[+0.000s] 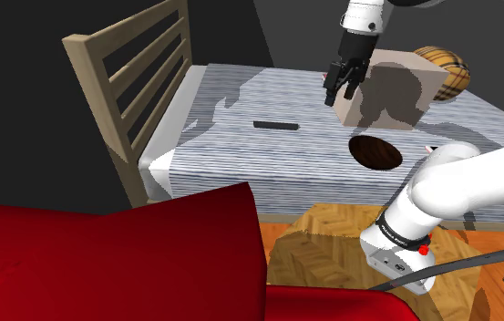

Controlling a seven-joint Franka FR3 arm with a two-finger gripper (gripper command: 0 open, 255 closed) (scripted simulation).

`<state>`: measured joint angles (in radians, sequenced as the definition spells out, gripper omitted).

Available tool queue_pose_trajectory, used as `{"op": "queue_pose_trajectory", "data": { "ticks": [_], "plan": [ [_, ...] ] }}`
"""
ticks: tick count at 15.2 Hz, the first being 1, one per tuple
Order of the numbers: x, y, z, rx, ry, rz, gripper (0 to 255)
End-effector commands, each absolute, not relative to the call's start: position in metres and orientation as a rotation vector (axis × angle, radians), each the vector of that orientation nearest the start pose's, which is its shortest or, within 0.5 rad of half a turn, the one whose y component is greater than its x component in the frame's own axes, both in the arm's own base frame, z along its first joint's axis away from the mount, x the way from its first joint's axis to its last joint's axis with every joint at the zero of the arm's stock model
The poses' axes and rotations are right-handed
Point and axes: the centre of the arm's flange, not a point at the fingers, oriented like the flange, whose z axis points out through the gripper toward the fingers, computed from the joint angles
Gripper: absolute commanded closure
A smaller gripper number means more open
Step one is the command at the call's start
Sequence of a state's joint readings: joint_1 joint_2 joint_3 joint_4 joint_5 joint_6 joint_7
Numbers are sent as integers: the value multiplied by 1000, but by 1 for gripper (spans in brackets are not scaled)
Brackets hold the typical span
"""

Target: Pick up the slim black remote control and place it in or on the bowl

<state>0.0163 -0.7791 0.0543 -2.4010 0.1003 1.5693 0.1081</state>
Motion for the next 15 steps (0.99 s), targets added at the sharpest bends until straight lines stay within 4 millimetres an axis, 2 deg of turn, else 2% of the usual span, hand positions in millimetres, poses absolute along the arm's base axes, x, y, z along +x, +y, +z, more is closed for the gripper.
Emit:
{"op": "queue_pose_trajectory", "data": {
  "ticks": [1,8,15],
  "plan": [
    [305,36,567,-3081,87,90,0],
    [359,-16,513,-3070,-226,83,0],
    [423,-56,460,-3027,-536,76,0]
  ]
}}
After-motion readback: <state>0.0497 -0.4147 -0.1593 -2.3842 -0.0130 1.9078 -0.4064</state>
